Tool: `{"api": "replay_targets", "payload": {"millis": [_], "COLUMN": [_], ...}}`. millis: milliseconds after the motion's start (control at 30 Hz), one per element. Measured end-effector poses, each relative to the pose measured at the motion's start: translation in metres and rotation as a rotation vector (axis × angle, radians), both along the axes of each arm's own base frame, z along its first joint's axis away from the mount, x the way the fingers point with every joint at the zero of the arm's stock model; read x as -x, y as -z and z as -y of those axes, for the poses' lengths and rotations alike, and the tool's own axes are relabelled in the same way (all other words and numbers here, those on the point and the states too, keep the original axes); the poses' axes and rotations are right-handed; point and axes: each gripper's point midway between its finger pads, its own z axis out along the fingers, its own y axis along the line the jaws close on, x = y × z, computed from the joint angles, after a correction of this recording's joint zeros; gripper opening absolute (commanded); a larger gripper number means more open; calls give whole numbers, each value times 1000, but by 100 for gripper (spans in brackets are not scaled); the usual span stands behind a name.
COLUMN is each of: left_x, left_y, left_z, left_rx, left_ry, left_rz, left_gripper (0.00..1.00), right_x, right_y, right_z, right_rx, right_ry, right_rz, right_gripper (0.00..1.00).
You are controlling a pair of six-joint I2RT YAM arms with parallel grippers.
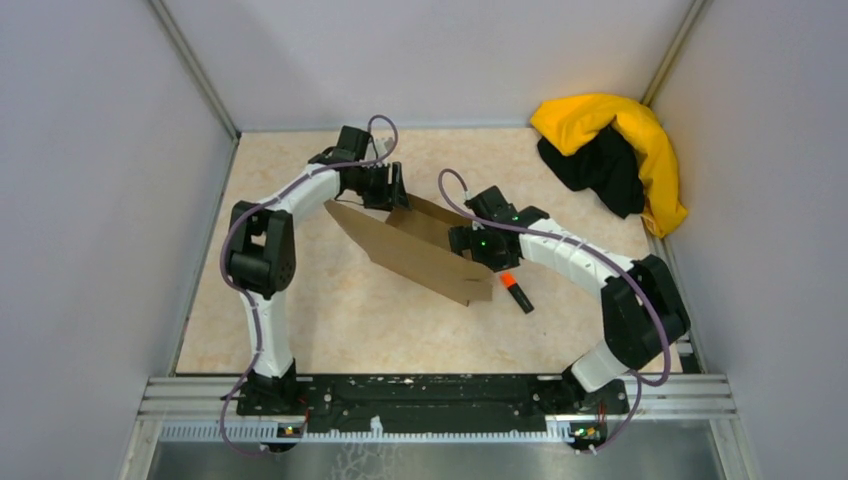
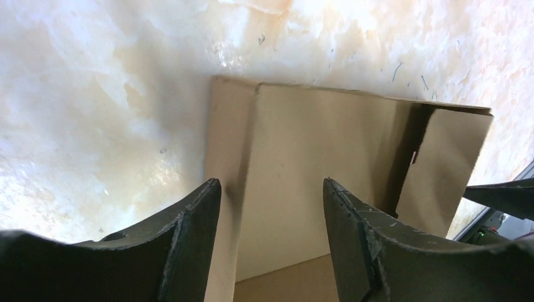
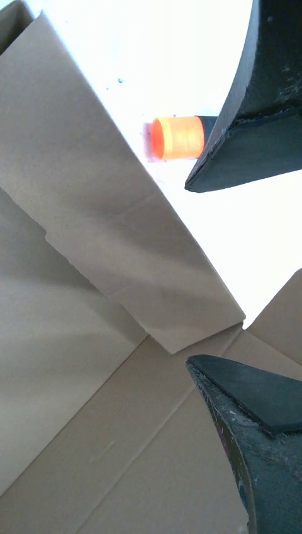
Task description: Fold the paper box
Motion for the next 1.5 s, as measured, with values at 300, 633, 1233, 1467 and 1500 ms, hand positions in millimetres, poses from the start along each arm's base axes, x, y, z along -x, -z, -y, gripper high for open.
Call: {"api": "replay_targets", "payload": {"millis": [300, 633, 1233, 1467, 1500], "left_x": [-11, -8, -49, 0, 8], "left_y": [-14, -18, -202, -237, -233], "left_z": [3, 5, -54, -91, -94], "left_rx": [-12, 2, -9, -20, -22], "left_ry": [42, 60, -249, -399, -406], "left_rz": [44, 46, 489, 537, 526], "left_gripper": [85, 99, 99, 99, 99], "right_x": [-10, -36, -124, -154, -156], "right_y": [-3, -23, -32, -7, -2], "right_z": [21, 35, 9, -3, -4], "right_rx": [-25, -69, -66, -35, -31], "right_ry": [105, 186, -115, -198, -205], "right_rz": [57, 142, 336, 338, 330], "right_gripper": [99, 98, 90, 84, 83]}}
